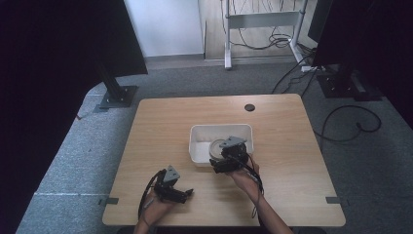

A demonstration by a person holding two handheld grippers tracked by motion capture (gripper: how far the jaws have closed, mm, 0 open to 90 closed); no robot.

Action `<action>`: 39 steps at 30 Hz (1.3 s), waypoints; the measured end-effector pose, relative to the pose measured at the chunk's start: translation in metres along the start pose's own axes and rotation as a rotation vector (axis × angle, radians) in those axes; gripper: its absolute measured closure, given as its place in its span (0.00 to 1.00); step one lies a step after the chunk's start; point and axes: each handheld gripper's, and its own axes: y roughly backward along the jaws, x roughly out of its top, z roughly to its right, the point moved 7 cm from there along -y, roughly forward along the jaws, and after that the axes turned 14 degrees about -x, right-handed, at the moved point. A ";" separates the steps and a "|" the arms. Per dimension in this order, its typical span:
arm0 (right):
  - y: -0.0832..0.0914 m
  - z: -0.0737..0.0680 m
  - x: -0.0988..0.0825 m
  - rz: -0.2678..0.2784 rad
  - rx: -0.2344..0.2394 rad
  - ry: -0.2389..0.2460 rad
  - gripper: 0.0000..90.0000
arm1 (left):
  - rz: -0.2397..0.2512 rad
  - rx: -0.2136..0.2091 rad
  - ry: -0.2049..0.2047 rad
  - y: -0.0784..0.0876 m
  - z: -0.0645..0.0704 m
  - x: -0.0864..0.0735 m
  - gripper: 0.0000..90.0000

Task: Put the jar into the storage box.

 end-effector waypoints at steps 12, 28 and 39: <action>-0.014 -0.002 0.010 0.003 -0.003 -0.004 0.11 | -0.001 0.000 0.000 0.000 0.000 0.000 0.02; -0.036 -0.006 0.016 -0.004 -0.012 -0.009 0.11 | 0.000 0.000 0.001 0.000 0.000 0.000 0.02; -0.057 -0.011 0.015 -0.022 -0.030 0.006 0.11 | 0.001 0.000 0.001 0.000 0.000 0.000 0.02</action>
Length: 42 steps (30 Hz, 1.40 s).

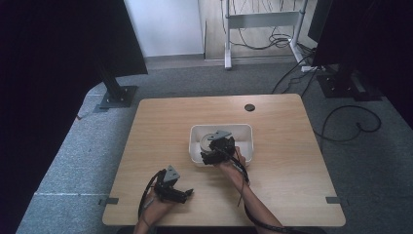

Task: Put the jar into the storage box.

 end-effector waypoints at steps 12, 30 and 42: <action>-0.017 -0.005 -0.008 -0.035 -0.012 0.010 0.10 | 0.000 0.000 0.000 0.000 0.000 0.000 0.02; -0.020 -0.005 -0.010 -0.067 0.009 -0.028 0.08 | 0.000 0.000 0.000 0.000 0.000 0.000 0.02; -0.011 -0.001 -0.006 -0.044 0.010 -0.018 0.00 | 0.000 0.000 0.000 0.000 0.000 0.000 0.02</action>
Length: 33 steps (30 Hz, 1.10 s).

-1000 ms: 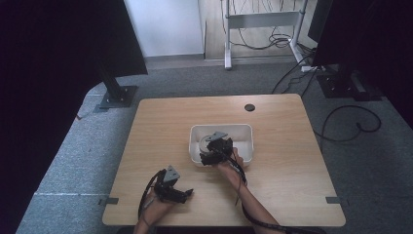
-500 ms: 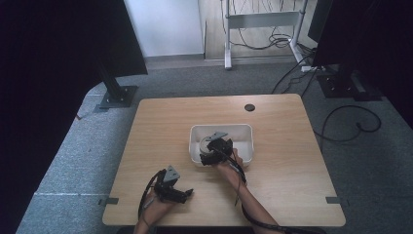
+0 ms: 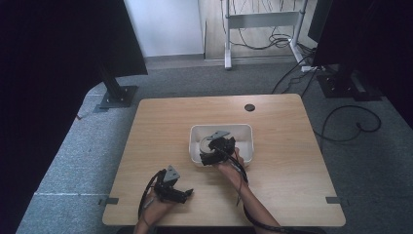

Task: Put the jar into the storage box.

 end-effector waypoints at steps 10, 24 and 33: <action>0.007 -0.001 -0.002 0.008 0.017 0.030 0.04 | 0.000 0.000 0.000 0.000 0.000 0.000 0.02; 0.021 0.006 -0.005 0.030 0.031 0.044 0.05 | -0.001 0.001 -0.001 0.000 0.000 0.000 0.02; 0.026 0.012 -0.011 0.039 0.031 0.048 0.05 | 0.000 0.000 -0.001 0.000 0.000 0.000 0.02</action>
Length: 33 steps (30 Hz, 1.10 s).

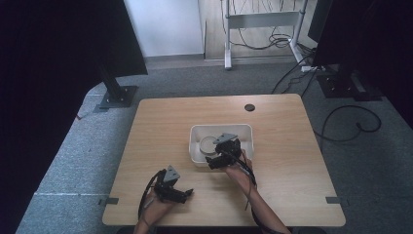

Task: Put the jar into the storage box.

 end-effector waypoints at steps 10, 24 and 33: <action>0.011 0.003 -0.002 0.020 0.006 0.009 0.06 | 0.000 0.000 0.000 0.000 0.000 0.000 0.02; 0.027 0.010 -0.012 0.037 0.000 0.036 0.06 | -0.002 0.001 -0.001 0.000 0.000 0.000 0.02; 0.036 0.013 -0.020 0.034 0.014 0.046 0.07 | 0.000 0.001 0.000 0.000 0.000 0.000 0.02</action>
